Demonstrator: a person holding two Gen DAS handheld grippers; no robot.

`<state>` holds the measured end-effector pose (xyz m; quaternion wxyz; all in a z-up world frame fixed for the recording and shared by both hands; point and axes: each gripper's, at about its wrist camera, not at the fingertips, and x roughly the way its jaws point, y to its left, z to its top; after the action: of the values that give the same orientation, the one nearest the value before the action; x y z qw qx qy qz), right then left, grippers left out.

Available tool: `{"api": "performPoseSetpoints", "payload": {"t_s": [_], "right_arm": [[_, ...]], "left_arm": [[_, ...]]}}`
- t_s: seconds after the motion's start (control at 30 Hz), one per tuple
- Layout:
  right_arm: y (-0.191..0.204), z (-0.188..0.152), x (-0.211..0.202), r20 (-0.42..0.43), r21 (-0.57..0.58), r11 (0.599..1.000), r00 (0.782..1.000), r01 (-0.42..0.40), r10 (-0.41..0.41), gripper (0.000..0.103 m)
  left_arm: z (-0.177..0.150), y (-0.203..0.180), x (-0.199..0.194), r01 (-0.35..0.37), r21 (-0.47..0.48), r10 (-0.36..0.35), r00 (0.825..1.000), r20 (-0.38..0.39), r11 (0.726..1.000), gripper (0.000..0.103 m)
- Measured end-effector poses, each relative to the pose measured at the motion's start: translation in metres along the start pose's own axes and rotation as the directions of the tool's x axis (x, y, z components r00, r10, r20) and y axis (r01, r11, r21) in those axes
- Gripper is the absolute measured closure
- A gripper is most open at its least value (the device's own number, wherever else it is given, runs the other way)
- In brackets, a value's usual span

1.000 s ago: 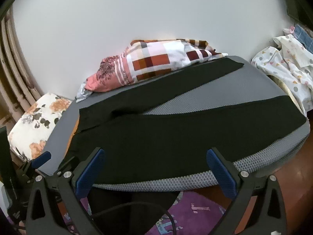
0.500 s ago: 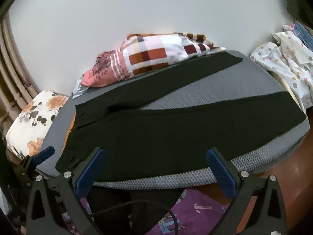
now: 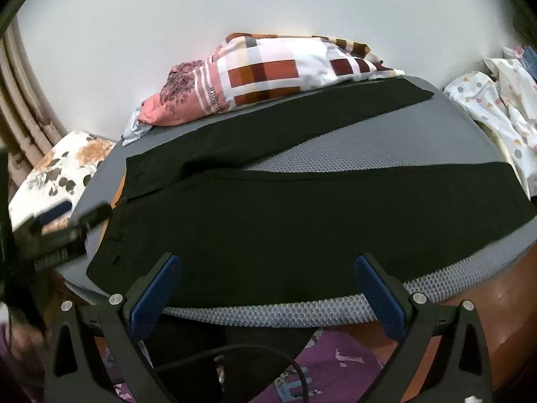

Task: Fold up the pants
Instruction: 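Move both tools over the black pants lying flat on the mattress, then grasp the orange-lined waistband edge of the black pants with the left tool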

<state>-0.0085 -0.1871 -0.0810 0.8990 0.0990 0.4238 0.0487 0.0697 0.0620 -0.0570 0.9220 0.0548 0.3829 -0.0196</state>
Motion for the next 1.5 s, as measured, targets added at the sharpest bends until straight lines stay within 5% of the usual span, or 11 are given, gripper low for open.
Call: {"api": "performPoseSetpoints", "payload": {"t_s": [0.27,0.47,0.7,0.87,0.97,1.23,1.3,1.4,1.5], "right_arm": [[-0.003,0.002,0.022,-0.068,0.024,1.0,0.998,-0.008,0.009,0.0],[-0.002,0.001,0.039,-0.117,0.025,1.0,0.993,-0.006,0.009,0.0],[-0.005,0.002,0.063,-0.188,0.041,0.999,0.982,0.016,-0.009,0.0],[-0.006,0.002,0.079,-0.238,0.047,0.999,0.971,0.023,-0.011,0.0],[-0.006,0.0,0.084,-0.258,0.049,0.998,0.966,0.027,-0.014,0.0],[-0.002,-0.003,0.091,-0.282,0.041,0.999,0.959,0.036,-0.023,0.0],[-0.001,-0.004,0.091,-0.282,0.04,0.999,0.959,0.037,-0.025,0.0],[-0.003,-0.004,0.09,-0.281,0.045,0.998,0.959,0.039,-0.025,0.0],[-0.003,-0.002,0.093,-0.283,0.045,0.998,0.959,0.039,-0.025,0.0]], "left_arm": [[0.025,0.129,0.077,0.01,-0.072,-0.016,0.996,-0.082,0.997,0.0],[0.042,0.193,0.15,0.148,-0.166,-0.176,0.97,-0.168,0.975,0.004],[0.072,0.21,0.214,0.2,-0.156,-0.229,0.953,-0.2,0.967,0.004],[0.08,0.219,0.258,0.285,-0.221,-0.339,0.902,-0.268,0.933,0.031],[0.08,0.213,0.271,0.26,-0.161,-0.298,0.907,-0.299,0.952,0.031],[0.089,0.209,0.278,0.282,-0.123,-0.306,0.909,-0.283,0.952,0.033],[0.087,0.209,0.275,0.387,-0.137,-0.41,0.876,-0.255,0.912,0.042],[0.085,0.221,0.275,0.334,-0.18,-0.371,0.897,-0.242,0.925,0.079],[0.081,0.236,0.276,0.344,-0.261,-0.404,0.886,-0.226,0.902,0.087]]}}
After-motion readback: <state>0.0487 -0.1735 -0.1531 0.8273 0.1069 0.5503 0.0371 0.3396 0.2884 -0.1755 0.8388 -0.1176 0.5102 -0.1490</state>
